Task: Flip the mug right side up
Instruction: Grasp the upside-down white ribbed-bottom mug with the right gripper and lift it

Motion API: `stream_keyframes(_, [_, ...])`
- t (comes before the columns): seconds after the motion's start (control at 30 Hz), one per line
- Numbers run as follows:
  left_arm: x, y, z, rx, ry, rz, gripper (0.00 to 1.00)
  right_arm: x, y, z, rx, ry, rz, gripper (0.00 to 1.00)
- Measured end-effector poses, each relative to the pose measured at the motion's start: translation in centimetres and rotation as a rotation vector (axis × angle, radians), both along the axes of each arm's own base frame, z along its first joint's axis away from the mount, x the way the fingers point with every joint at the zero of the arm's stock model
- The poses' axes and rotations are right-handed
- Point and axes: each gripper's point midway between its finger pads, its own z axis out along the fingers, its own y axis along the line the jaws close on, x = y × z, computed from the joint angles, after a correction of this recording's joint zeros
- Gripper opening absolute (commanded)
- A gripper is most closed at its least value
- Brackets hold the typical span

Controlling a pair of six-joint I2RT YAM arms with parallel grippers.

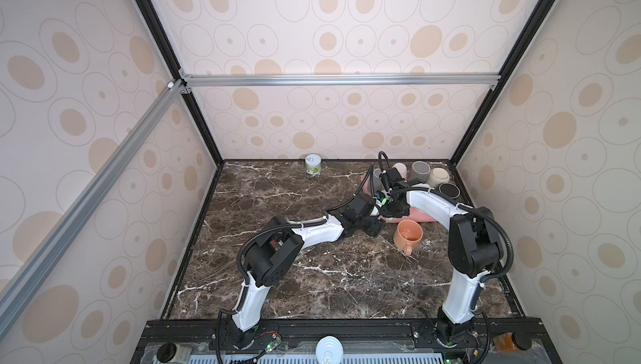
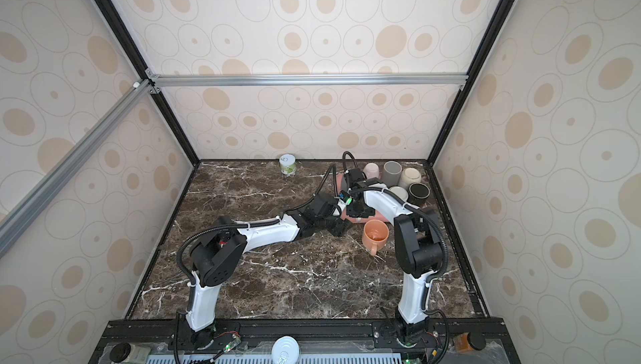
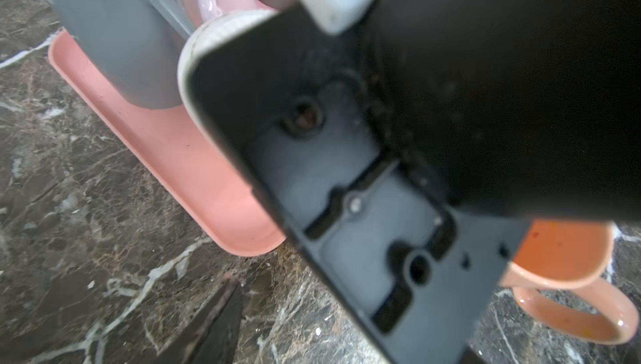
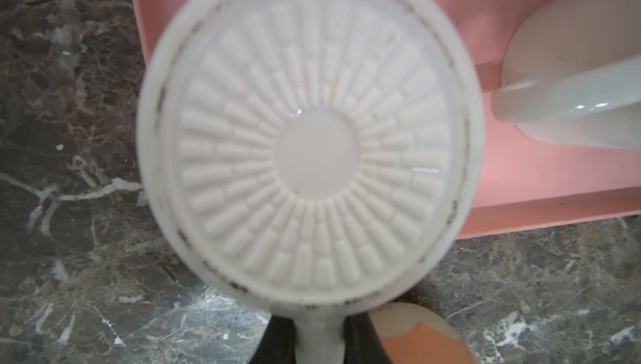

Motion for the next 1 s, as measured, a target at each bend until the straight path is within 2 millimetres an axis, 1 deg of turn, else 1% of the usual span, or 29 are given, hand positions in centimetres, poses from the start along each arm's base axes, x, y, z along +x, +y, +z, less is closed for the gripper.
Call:
stream_keyframes(0.1, [0.0,0.1,-0.2,0.004,0.0,0.003,0.69,0.0,0.1,0.0,0.001,0.0,0.01,0.16])
stream_keyframes(0.2, [0.0,0.1,-0.2,0.006,0.001,0.004,0.69,0.1,0.1,-0.1,-0.002,0.002,0.014,0.25])
stream_keyframes(0.27, [0.0,0.2,-0.2,0.007,0.0,0.004,0.69,0.2,0.1,-0.1,-0.005,0.0,0.015,0.28])
stream_keyframes(0.47, [-0.2,0.4,-0.8,0.02,0.005,0.004,0.7,0.7,0.1,-0.6,-0.02,0.009,0.014,0.29])
stream_keyframes(0.63, [-0.4,0.9,-1.4,0.034,0.013,0.004,0.7,1.0,0.1,-1.4,-0.037,0.022,0.012,0.29])
stream_keyframes(0.73, [-0.5,1.5,-1.3,0.041,0.016,0.007,0.7,0.9,0.2,-1.7,-0.047,0.028,0.015,0.24])
stream_keyframes(0.9, [-0.4,2.4,-0.5,0.04,0.009,0.019,0.7,1.1,0.5,-1.7,-0.064,0.02,0.02,0.16])
stream_keyframes(1.0, [-0.3,3.0,0.2,0.035,-0.001,0.031,0.7,1.1,1.0,-1.4,-0.077,0.01,0.034,0.12])
